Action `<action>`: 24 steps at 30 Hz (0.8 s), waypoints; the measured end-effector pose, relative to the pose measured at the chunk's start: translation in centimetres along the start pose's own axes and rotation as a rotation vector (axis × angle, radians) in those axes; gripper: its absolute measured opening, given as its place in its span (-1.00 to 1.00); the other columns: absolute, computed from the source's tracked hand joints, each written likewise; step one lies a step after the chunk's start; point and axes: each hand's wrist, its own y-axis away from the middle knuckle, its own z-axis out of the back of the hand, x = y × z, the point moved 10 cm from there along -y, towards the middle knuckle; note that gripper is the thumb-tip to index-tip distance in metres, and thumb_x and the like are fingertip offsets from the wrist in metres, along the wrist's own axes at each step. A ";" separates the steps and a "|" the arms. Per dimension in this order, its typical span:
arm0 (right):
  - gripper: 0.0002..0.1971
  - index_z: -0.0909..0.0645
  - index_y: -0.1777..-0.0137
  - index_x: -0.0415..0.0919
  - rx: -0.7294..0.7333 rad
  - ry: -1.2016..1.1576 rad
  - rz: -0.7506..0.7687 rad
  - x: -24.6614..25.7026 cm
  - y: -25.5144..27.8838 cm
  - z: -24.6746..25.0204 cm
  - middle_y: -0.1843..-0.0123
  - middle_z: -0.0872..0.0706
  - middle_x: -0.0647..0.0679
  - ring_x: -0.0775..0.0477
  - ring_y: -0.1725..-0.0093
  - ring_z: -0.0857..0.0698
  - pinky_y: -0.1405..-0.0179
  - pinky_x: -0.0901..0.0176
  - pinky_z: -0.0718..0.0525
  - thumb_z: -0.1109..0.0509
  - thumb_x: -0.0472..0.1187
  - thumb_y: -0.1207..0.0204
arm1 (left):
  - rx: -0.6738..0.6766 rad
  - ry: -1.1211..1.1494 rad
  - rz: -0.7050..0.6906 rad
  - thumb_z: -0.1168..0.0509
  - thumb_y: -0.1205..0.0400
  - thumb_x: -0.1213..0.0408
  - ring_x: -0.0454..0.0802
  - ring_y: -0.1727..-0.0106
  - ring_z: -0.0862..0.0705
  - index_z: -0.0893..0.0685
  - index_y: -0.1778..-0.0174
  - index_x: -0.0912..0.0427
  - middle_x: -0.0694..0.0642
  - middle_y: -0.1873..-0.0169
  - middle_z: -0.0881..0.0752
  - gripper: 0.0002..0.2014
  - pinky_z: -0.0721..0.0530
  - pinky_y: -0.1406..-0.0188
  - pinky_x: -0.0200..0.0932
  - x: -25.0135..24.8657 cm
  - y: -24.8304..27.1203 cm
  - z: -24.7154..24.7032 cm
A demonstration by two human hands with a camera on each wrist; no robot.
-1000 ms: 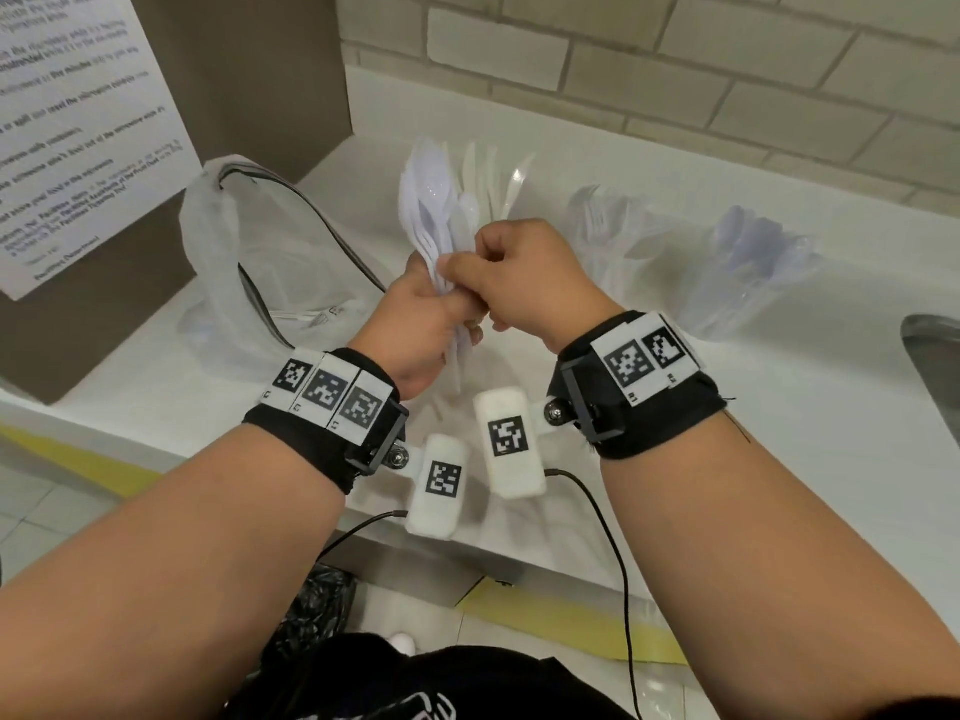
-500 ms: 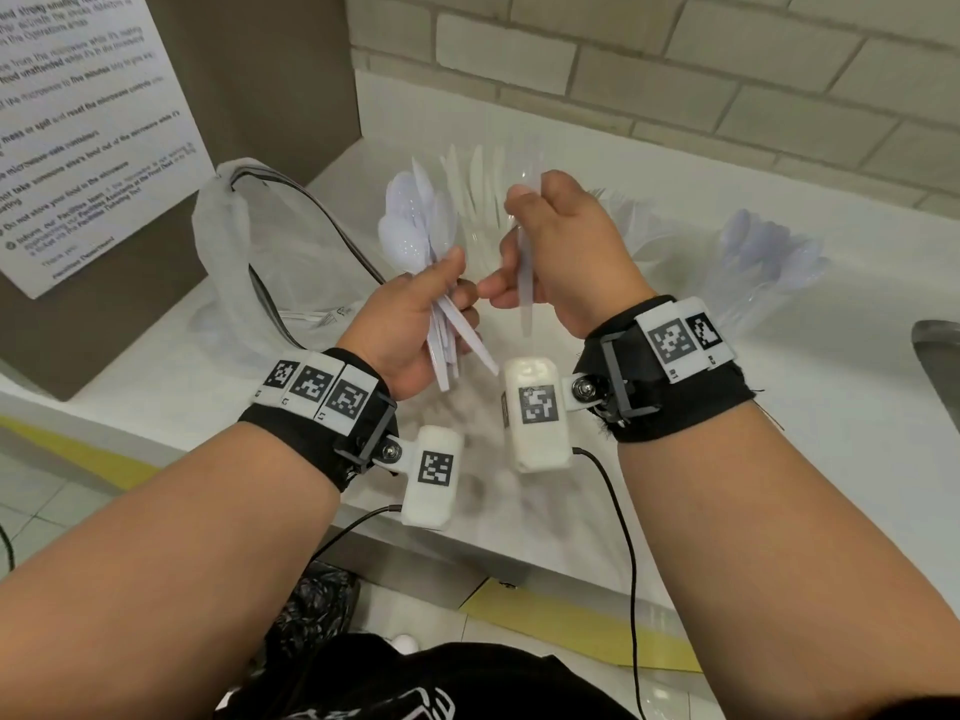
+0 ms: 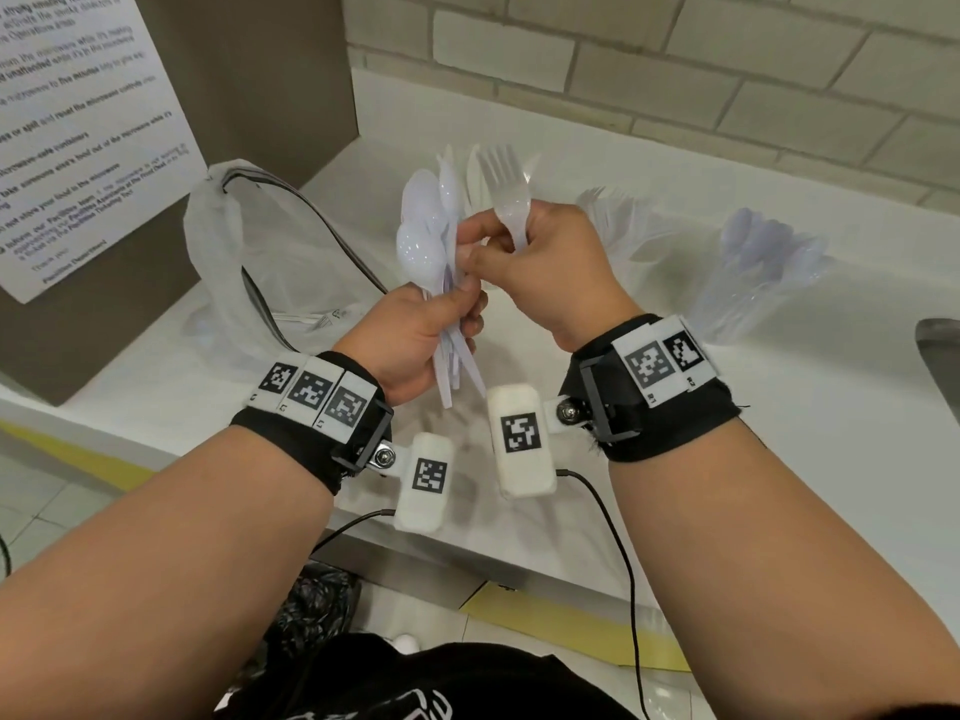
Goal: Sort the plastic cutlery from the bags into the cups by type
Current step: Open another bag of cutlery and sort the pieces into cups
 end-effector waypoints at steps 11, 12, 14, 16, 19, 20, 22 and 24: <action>-0.77 -0.70 0.02 -0.17 0.026 0.547 0.100 1.2 -1.5 -0.8 0.20 -0.70 -0.02 -0.07 0.15 -0.68 0.19 0.15 -0.64 -0.33 -0.03 -0.55 | -0.026 -0.107 0.013 -0.33 -0.48 0.23 -0.08 0.26 -0.55 -0.58 0.03 0.18 0.04 0.28 -0.55 -0.81 -0.59 0.25 -0.12 1.2 -0.3 0.4; -0.76 -0.66 0.07 -0.21 0.048 0.599 0.095 1.1 -1.6 -1.1 0.24 -0.65 -0.01 -0.08 0.17 -0.64 0.30 0.20 -0.55 -0.31 -0.04 -0.57 | -0.034 -0.125 0.013 -0.34 -0.48 0.23 -0.07 0.25 -0.55 -0.58 0.03 0.19 0.05 0.26 -0.55 -0.80 -0.60 0.23 -0.10 1.4 -0.3 0.4; -0.75 -0.58 0.15 -0.26 0.080 0.624 0.076 0.7 -1.7 -1.4 0.29 -0.57 -0.03 -0.10 0.22 -0.57 0.41 0.28 -0.43 -0.28 -0.06 -0.61 | -0.043 -0.162 0.009 -0.34 -0.47 0.22 -0.05 0.22 -0.55 -0.58 0.03 0.22 0.07 0.24 -0.55 -0.78 -0.61 0.18 -0.06 1.6 -0.4 0.5; -0.72 -0.59 0.12 -0.36 0.105 0.494 0.026 0.0 -1.7 -1.6 0.22 -0.65 -0.15 -0.15 0.20 -0.63 0.29 0.17 -0.58 -0.27 -0.11 -0.62 | -0.038 -0.193 0.005 -0.34 -0.47 0.22 -0.04 0.21 -0.56 -0.60 0.04 0.22 0.08 0.24 -0.56 -0.79 -0.62 0.14 -0.01 1.6 -0.4 0.5; -0.82 -0.57 0.20 -0.24 0.129 0.241 -0.084 -0.9 -1.2 -1.4 0.32 -0.61 -0.03 0.09 0.38 -0.57 0.38 0.27 -0.56 -0.30 -0.20 -0.61 | -0.021 -0.203 0.002 -0.34 -0.50 0.21 -0.03 0.22 -0.55 -0.60 0.04 0.23 0.08 0.27 -0.55 -0.80 -0.58 0.11 0.03 1.6 -0.5 0.5; -0.82 -0.54 0.23 -0.18 0.131 0.180 -0.116 -1.2 -1.0 -1.4 0.37 -0.56 0.04 0.20 0.48 -0.51 0.49 0.39 -0.48 -0.30 -0.21 -0.61 | -0.019 -0.203 -0.003 -0.34 -0.52 0.21 -0.03 0.23 -0.54 -0.59 0.03 0.23 0.08 0.28 -0.54 -0.80 -0.57 0.13 0.02 1.5 -0.4 0.5; -0.83 -0.51 0.21 -0.13 0.118 0.111 -0.143 -1.3 -0.8 -1.4 0.36 -0.56 0.05 0.24 0.50 -0.51 0.55 0.43 -0.41 -0.27 -0.19 -0.64 | -0.018 -0.215 -0.043 -0.31 -0.54 0.20 -0.04 0.27 -0.51 -0.58 0.00 0.18 0.08 0.30 -0.51 -0.81 -0.56 0.19 -0.02 1.1 -0.4 0.3; -0.85 -0.51 0.13 -0.16 0.087 0.101 -0.121 -1.1 -0.7 -1.4 0.21 -0.66 -0.08 0.05 0.27 -0.64 0.41 0.30 -0.50 -0.23 -0.17 -0.66 | -0.043 -0.282 -0.104 -0.28 -0.55 0.17 -0.03 0.31 -0.49 -0.56 -0.01 0.11 0.06 0.33 -0.50 -0.83 -0.54 0.26 -0.05 0.3 -0.4 0.2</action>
